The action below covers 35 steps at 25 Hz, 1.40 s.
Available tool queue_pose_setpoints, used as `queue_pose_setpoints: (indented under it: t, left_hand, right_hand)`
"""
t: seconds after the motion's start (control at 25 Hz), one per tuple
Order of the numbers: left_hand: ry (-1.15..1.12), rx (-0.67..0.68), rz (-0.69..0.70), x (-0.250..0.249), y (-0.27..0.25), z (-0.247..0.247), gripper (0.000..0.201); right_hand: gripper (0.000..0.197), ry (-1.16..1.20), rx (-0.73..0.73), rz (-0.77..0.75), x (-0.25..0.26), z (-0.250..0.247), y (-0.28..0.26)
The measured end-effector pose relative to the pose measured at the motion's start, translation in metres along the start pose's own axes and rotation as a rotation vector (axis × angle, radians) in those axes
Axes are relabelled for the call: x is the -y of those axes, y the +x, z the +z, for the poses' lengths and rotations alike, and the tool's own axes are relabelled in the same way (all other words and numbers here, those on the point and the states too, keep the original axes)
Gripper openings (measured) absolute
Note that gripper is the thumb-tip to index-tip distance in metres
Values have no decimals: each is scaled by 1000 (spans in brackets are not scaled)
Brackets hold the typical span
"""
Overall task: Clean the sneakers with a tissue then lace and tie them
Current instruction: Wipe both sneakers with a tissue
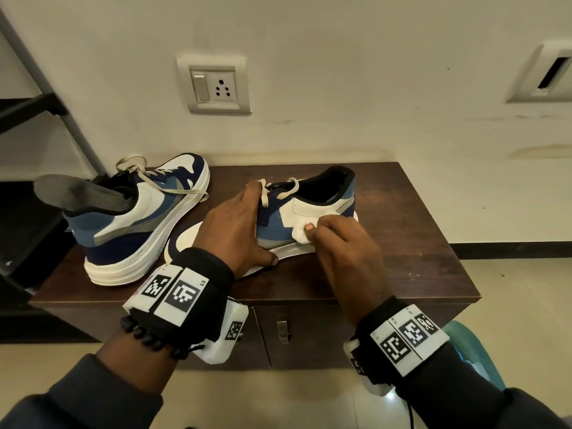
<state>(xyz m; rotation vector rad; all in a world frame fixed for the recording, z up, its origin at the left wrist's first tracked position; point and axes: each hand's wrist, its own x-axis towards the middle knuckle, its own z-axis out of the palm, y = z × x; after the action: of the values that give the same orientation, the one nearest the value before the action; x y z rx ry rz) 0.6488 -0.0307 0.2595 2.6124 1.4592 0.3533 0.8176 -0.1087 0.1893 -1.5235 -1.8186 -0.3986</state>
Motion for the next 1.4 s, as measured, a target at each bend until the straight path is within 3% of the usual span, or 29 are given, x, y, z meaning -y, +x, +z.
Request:
queue_pose_setpoints:
  t: [0.12,0.28,0.36,0.48,0.56,0.68,0.76,0.84,0.96,1.04,1.12,1.28,1.4]
  left_hand:
    - [13,-8,-5,-1,-1,-1,90]
    - [13,-3,-3,0,-1,-1,92]
    - [11,7,-6,1,-1,-2,94]
    - [6,15,-9,1,0,-3,92]
    - [15,16,-15,2,0,-3,95]
    - [3,26,-10,3,1,-3,96]
    - [-12,45,-2,5,1,-4,94]
    - [-13,56,2,6,0,-5,94]
    - [-17,60,-3,6,1,-6,94]
    - [-27,60,-13,5,0,-7,97]
    - [-34,68,-27,6,0,-8,99]
    - [-26,108,-24,10,2,-10,102]
    - [48,104,-13,12,7,-12,111]
  right_hand:
    - [22,-38,115,10,-1,1,-14]
    - [16,53,-148,9,6,-18,12]
    - [18,58,-194,5,2,-19,20]
    - [13,1,16,-5,-3,-1,-1]
    - [20,3,111,-4,-6,2,-12]
    - [12,66,-39,27,-6,-14,-1]
    - [18,66,-140,15,-6,-20,6]
    - [19,60,-121,-14,-5,-19,6]
    - [13,16,37,-29,-14,-10,-6]
    - [23,-5,124,-4,-15,-9,-15]
    - [17,42,76,9,-13,-17,-14]
    - [16,110,-174,-17,-7,-36,8]
    - [20,19,5,-26,-3,-18,-9]
